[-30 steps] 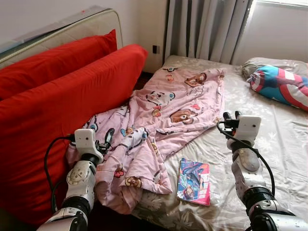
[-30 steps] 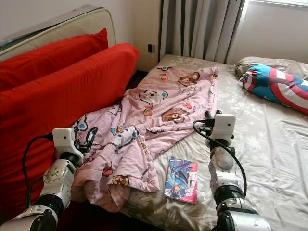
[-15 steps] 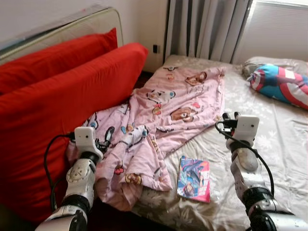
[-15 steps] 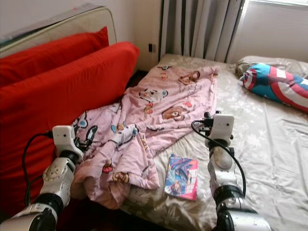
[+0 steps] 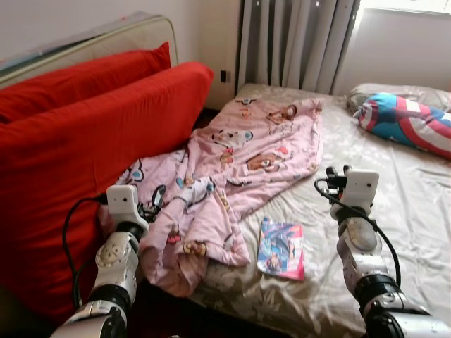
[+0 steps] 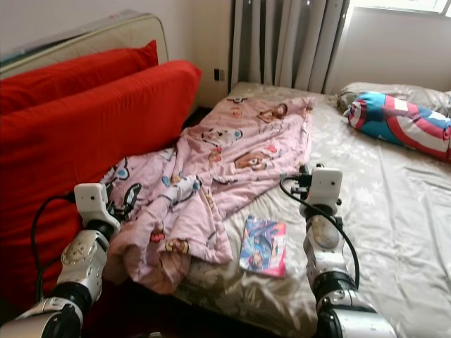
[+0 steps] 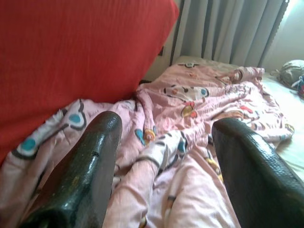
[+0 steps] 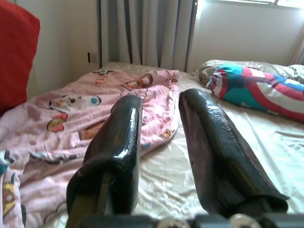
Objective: Clean up the room
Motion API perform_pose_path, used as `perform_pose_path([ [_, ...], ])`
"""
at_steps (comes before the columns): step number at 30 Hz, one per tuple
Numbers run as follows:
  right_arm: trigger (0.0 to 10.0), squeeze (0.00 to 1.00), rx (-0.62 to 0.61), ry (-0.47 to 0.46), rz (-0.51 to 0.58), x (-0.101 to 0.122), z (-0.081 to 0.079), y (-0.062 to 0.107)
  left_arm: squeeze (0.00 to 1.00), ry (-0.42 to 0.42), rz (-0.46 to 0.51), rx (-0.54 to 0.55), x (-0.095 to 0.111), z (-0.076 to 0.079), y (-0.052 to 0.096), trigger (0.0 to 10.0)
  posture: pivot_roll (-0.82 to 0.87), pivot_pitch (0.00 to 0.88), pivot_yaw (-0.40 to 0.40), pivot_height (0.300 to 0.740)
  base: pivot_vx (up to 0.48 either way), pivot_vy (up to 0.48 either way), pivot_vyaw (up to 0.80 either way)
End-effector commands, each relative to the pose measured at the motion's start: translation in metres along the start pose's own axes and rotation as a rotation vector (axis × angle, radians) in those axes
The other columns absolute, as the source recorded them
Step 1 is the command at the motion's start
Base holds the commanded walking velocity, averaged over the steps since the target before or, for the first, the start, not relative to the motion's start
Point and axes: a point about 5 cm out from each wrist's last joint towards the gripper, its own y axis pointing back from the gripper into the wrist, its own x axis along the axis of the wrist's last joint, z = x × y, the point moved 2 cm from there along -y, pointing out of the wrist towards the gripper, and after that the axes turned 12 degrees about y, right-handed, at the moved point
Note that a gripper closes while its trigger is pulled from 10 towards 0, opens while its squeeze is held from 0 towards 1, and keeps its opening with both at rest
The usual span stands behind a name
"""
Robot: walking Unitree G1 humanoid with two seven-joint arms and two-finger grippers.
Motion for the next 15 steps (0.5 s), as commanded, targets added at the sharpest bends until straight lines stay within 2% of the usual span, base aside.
perform_pose_path([
  [1, 10.0, 0.0, 0.012, -0.002, -0.004, -0.0011, -0.0029, 0.0008, 0.0, -0.008, -0.008, -0.007, 0.0012, -0.0007, -0.001, 10.0, 0.03, 0.0, -0.007, 0.646, 0.0, 0.0, 0.0],
  [8, 10.0, 0.0, 0.047, 0.0, -0.034, -0.0051, -0.0095, 0.0015, 0.0, -0.003, -0.014, -0.014, 0.0006, 0.0007, -0.0017, 10.0, 0.03, 0.0, -0.007, 0.646, 0.0, 0.0, 0.0],
  [15, 10.0, 0.0, 0.049, 0.0, -0.04, -0.006, -0.0088, 0.0014, 0.0, -0.001, -0.016, -0.018, 0.0011, 0.0015, -0.0025, 10.0, 0.03, 0.0, -0.007, 0.646, 0.0, 0.0, 0.0],
])
